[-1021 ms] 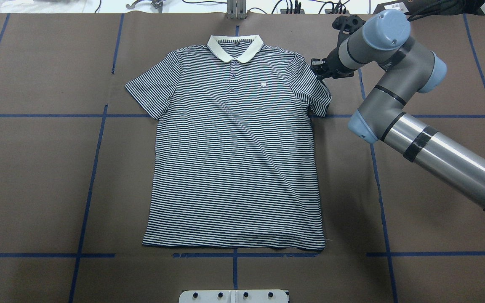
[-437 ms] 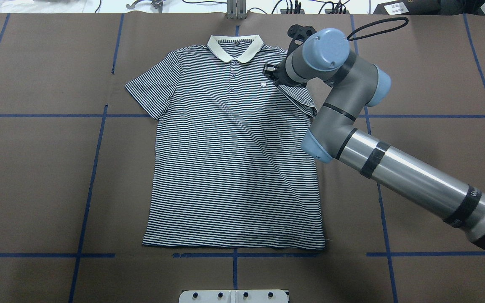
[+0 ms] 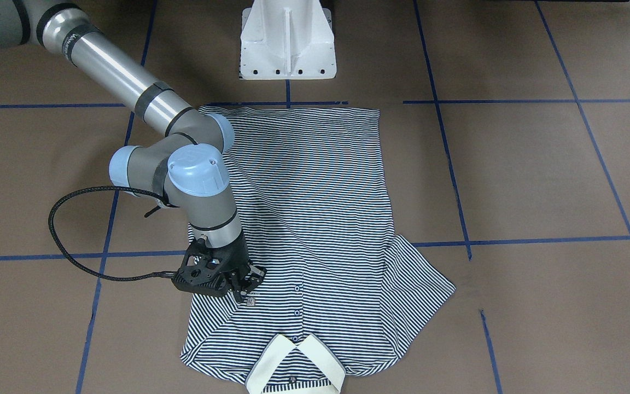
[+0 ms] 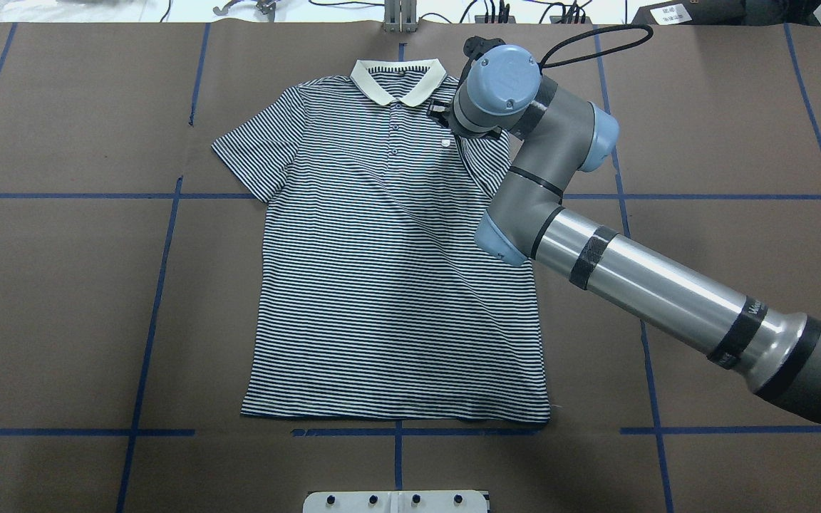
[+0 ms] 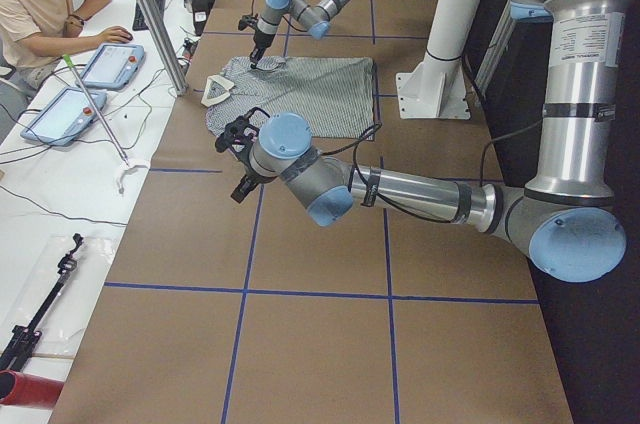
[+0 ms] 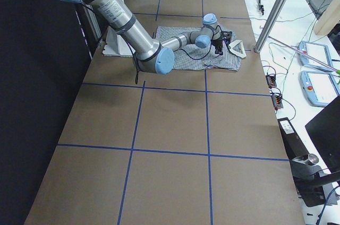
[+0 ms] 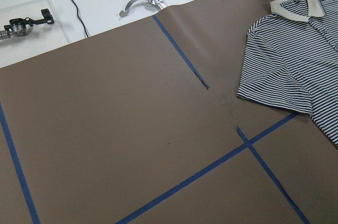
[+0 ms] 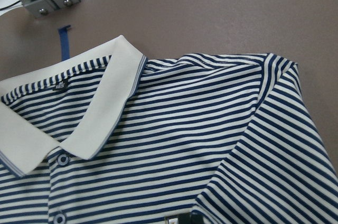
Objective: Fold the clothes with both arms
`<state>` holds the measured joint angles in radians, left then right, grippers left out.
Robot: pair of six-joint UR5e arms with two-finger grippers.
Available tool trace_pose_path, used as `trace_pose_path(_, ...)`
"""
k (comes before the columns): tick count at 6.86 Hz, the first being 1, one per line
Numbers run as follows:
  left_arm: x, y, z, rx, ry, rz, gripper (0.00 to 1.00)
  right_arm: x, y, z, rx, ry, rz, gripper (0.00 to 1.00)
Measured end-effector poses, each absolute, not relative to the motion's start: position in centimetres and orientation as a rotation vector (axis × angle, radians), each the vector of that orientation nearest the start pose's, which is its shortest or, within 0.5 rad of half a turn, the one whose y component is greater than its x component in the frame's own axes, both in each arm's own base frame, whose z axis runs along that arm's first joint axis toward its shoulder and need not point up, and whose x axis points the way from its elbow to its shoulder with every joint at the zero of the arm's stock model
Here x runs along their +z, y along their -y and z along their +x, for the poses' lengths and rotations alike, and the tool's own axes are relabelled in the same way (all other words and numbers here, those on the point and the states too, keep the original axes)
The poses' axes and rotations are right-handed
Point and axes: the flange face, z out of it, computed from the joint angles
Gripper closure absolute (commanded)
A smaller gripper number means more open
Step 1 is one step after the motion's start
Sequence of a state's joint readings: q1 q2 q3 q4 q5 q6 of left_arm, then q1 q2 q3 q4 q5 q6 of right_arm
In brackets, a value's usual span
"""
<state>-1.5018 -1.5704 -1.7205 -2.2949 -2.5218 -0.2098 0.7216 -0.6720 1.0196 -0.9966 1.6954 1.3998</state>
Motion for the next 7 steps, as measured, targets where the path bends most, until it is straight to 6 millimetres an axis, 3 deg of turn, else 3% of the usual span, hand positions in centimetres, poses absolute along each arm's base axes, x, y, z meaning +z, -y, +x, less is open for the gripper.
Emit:
trace_pose_path(1, 49.0, 49.9, -1.8, 0.29, -0.987, 0.67, 0.0, 27.9, 64.9, -55.3, 0.465, 0.869, 0.307, 0.01)
trace_pose_path(4, 49.6, 50.8, -1.3, 0.291, -0.987, 0.656, 0.0, 28.5, 65.8, -54.9, 0.488, 0.845, 0.324, 0.0)
trace_pose_path(6, 50.4, 52.7, -0.6, 0.273, -0.952, 0.643, 0.01, 26.6, 66.4, -53.1, 0.469, 0.893, 0.309, 0.0)
trace_pose_path(7, 49.9, 54.4, 1.0, 0.24, -0.928, 0.632, 0.01, 25.1, 66.2, -51.6, 0.429, 0.952, 0.272, 0.0)
